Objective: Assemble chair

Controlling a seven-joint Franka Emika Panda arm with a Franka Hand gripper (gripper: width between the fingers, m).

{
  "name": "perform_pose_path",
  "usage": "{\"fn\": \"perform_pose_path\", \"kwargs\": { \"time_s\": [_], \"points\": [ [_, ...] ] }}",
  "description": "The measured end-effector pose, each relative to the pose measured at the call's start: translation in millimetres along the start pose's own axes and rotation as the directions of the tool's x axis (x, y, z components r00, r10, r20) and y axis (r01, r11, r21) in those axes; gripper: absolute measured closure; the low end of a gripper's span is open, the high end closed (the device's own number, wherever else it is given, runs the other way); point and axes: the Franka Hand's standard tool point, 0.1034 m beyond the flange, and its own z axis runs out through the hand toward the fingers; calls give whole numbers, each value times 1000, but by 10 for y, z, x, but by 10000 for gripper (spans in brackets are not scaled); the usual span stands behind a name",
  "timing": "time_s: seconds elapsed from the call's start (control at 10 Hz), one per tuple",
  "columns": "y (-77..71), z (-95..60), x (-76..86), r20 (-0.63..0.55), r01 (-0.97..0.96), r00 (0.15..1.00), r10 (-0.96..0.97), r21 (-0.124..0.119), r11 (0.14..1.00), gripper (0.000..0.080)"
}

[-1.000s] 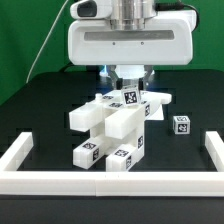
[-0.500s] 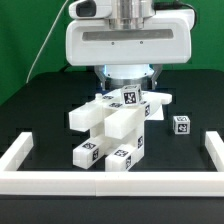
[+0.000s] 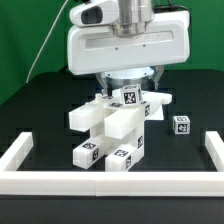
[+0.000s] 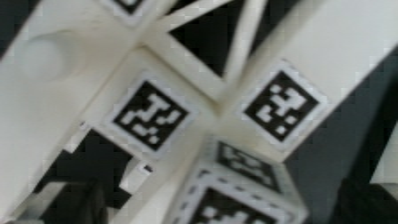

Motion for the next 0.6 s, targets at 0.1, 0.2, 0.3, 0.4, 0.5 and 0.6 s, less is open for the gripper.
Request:
{"fn": "perform_pose_path", "kwargs": {
  "time_s": [0.1, 0.2, 0.3, 0.4, 0.5, 0.6],
  "points": [
    [-2, -2, -5, 6, -44, 999, 44, 5, 999, 150],
    [10, -10, -6, 10, -71, 997, 71, 7, 997, 150],
    [10, -8, -7, 10, -74, 997, 74, 7, 997, 274],
    [10, -8, -8, 10, -100, 995, 99, 6, 995, 427],
    [11, -9, -7, 10, -112, 994, 112, 6, 994, 518],
    [9, -8, -7, 10, -151, 989, 150, 7, 989, 518]
  ]
}}
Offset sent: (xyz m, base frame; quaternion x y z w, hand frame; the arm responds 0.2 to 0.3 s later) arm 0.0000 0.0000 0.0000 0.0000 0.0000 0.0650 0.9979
